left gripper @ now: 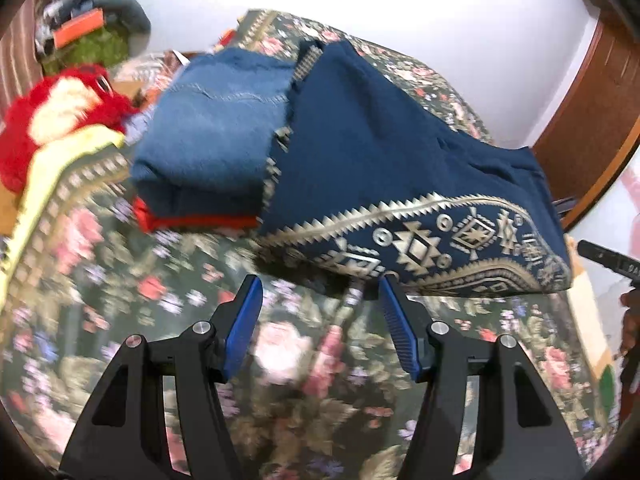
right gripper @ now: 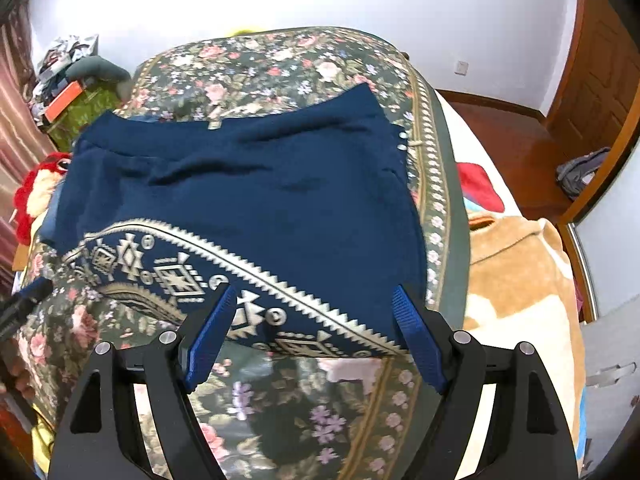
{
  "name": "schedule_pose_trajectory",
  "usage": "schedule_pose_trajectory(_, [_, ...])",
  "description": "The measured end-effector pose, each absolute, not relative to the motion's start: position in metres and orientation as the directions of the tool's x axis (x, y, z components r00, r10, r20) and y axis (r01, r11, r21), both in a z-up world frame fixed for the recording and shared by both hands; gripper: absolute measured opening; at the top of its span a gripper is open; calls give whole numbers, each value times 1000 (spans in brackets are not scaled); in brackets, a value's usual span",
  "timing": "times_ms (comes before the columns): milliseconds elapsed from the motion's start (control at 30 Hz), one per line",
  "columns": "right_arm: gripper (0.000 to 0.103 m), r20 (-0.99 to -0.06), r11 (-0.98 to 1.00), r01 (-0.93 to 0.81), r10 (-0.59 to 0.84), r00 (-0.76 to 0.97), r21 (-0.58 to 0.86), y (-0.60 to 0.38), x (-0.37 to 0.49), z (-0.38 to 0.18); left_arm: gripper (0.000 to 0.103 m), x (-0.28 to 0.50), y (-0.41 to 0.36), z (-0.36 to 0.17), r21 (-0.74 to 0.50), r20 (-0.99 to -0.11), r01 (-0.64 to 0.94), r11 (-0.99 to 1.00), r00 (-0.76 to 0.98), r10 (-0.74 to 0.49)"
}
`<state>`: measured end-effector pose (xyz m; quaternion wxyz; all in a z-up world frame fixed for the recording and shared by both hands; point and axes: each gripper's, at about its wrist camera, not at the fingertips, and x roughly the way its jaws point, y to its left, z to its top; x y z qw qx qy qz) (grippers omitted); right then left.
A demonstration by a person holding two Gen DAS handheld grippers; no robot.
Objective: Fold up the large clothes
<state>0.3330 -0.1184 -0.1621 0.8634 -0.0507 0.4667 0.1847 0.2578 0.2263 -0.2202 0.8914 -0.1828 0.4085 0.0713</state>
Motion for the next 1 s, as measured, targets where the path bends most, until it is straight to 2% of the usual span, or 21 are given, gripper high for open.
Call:
schedule_pose_trajectory(400, [77,-832,907,-421,254,493,28,-89,336,-175,60,302,253,-265,-574,-656,-259,777,713,-247])
schedule_pose_trajectory(500, [77,-842,905,-425,251,478,29,-85,339,-181,61,313,263,-276,-596,-642,-293,747,733,-225])
schedule_pose_trajectory(767, [77,-860,898,-440,226,458,1,-73,341,-192,60,343,267,-281,-640,-622,-263,722,729,-286])
schedule_pose_trajectory(833, [77,-860,897,-443,220,460,-7,-72,339,-191,49,341,268,-278,-652,-603,-256,713,745,-284])
schedule_pose_trajectory(900, [77,-858,896,-445,216,467,-16,-71,337,-187,24,337,270,-269,-659,-582,-243,712,764,-278])
schedule_pose_trajectory(1000, [77,-856,896,-444,208,474,-28,-68,334,-182,15,332,270,-254,-646,-570,-241,724,784,-248])
